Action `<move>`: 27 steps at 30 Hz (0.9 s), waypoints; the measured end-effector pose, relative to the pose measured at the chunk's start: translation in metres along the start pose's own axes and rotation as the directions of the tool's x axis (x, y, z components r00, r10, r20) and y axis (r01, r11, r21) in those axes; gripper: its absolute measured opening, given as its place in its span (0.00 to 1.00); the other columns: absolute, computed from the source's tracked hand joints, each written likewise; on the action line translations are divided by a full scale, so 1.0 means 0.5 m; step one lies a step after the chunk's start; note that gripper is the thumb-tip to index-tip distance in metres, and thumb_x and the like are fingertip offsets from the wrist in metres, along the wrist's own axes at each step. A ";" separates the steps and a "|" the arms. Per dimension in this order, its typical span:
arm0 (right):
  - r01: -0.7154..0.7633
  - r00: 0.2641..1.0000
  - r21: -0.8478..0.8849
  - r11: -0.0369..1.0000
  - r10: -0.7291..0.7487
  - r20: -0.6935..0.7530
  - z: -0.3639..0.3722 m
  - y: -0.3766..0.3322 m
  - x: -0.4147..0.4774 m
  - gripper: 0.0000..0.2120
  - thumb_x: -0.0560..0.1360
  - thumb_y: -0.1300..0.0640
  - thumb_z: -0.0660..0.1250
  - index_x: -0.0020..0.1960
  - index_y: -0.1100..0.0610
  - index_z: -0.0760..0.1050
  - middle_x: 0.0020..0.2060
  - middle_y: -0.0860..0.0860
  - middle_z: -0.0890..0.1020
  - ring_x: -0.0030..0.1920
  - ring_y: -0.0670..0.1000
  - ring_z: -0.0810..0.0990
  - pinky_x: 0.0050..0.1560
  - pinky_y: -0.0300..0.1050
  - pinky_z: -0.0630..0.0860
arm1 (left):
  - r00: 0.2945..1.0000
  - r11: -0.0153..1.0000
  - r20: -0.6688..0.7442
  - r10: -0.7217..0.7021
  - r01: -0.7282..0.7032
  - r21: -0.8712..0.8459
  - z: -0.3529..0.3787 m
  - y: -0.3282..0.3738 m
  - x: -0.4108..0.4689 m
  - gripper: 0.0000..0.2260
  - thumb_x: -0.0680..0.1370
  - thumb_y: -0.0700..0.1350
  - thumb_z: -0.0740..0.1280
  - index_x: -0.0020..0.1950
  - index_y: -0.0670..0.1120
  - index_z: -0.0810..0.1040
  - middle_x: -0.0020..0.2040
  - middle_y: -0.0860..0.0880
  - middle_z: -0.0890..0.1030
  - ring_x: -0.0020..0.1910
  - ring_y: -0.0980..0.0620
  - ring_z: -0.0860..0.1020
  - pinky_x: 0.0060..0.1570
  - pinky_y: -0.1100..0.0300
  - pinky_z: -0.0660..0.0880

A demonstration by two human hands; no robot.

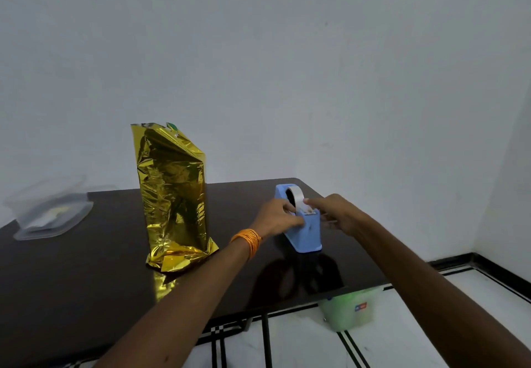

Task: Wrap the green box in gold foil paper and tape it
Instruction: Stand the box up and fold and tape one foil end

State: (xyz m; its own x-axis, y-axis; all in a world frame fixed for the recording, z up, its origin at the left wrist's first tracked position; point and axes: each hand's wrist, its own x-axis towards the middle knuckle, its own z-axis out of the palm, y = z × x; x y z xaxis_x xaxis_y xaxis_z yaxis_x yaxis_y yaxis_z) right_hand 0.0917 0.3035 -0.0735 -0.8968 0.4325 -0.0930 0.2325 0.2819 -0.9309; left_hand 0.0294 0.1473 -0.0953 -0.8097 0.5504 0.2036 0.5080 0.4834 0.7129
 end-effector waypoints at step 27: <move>0.072 0.975 0.103 0.992 -0.048 -0.216 0.012 0.026 -0.031 0.12 0.72 0.60 0.76 0.33 0.64 0.78 0.23 0.51 0.76 0.24 0.49 0.66 0.25 0.40 0.62 | 0.994 0.997 -0.076 0.076 -0.075 0.022 0.043 -0.017 0.006 0.14 0.68 0.50 0.80 0.38 0.45 0.77 0.38 0.48 0.79 0.36 0.51 0.76 0.30 0.64 0.67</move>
State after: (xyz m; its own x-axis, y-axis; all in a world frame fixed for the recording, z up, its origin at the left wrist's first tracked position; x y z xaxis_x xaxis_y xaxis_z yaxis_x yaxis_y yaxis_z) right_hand 0.1064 0.2952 -0.0862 -0.8046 0.5931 0.0304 0.1273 0.2223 -0.9666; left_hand 0.0288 0.1597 -0.1150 -0.7887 0.5320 0.3080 0.5733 0.4559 0.6807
